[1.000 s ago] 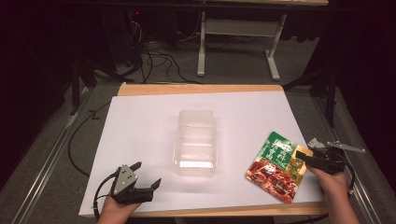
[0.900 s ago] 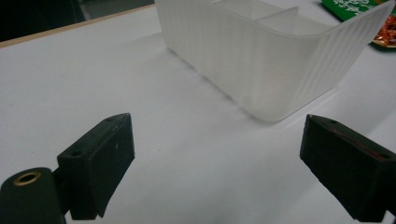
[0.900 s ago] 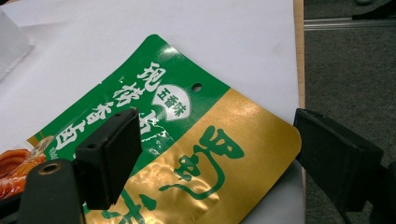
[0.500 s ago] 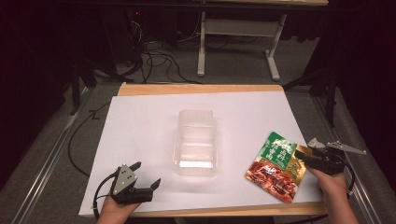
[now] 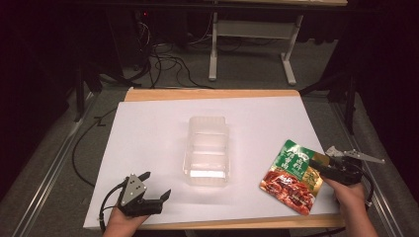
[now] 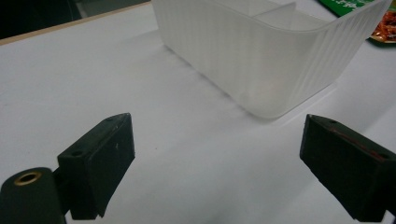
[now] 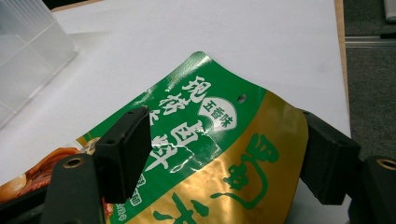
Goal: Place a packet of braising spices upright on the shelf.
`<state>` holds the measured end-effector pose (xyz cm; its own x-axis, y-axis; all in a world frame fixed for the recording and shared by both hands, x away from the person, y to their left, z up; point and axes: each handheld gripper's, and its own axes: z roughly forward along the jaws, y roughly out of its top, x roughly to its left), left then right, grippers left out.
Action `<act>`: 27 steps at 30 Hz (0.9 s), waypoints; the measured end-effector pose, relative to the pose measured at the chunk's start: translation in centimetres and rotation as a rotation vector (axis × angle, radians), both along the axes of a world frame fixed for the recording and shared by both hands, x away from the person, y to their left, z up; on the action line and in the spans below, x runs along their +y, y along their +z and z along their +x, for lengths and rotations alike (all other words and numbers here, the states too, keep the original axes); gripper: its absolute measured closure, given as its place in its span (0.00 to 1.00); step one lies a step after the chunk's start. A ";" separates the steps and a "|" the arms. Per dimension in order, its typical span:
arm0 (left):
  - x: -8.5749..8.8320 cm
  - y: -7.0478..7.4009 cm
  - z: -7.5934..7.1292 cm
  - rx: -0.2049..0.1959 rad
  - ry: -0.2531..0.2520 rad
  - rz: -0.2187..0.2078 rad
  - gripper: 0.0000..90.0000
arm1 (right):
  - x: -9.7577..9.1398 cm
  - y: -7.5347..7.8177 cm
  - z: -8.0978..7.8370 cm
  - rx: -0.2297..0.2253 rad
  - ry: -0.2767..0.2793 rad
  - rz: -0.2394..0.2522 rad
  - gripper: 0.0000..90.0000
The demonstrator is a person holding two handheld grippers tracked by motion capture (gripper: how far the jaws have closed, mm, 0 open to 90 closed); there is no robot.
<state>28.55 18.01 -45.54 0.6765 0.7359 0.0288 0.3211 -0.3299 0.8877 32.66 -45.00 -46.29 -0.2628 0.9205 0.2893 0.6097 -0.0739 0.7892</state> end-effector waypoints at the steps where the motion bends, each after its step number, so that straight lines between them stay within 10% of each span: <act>1: 0.0 0.0 0.0 0.001 0.000 0.000 0.12 | 0.0 0.0 0.0 -0.001 0.003 0.001 0.31; 27: -0.1 -0.1 0.0 0.005 -0.008 0.004 0.12 | -0.1 -1.0 0.3 0.045 0.026 0.048 0.45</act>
<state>28.56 17.88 -45.65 0.6828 0.7300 0.0286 0.3228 -0.3366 0.8846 32.94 -45.12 -47.24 -0.2724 0.8981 0.3452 0.6469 -0.0946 0.7567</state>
